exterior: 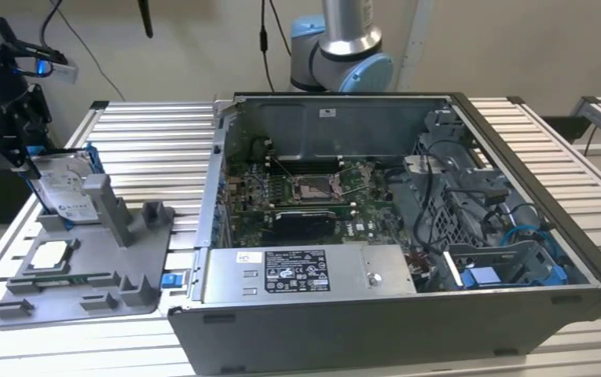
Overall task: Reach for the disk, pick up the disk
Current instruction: 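Pick up the disk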
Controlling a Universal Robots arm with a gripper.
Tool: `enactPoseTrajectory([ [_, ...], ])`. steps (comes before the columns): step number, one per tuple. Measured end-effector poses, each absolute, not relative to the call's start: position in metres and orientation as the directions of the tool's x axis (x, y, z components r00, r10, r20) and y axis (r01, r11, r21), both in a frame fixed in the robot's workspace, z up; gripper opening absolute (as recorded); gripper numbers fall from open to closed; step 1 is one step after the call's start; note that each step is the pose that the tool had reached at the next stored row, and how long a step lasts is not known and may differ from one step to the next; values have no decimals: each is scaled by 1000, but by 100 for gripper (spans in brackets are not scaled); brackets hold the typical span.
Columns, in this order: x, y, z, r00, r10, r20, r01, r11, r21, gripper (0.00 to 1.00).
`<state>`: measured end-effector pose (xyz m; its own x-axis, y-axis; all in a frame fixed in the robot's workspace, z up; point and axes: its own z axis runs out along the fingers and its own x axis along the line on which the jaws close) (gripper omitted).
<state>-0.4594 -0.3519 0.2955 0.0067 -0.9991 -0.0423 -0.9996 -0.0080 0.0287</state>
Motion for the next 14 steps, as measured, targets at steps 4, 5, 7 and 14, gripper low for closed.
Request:
enactPoseTrajectory([
  [4, -459, -351, 288, 6, -999, -42, -1000, -8, 29, 100],
  [5, -459, -351, 286, 6, -999, -42, -1000, -7, 29, 100],
  [7, -459, -350, 283, 6, -999, -42, -1000, -7, 29, 100],
  [14, -459, -349, 270, 6, -999, -42, -1000, -7, 29, 100],
])
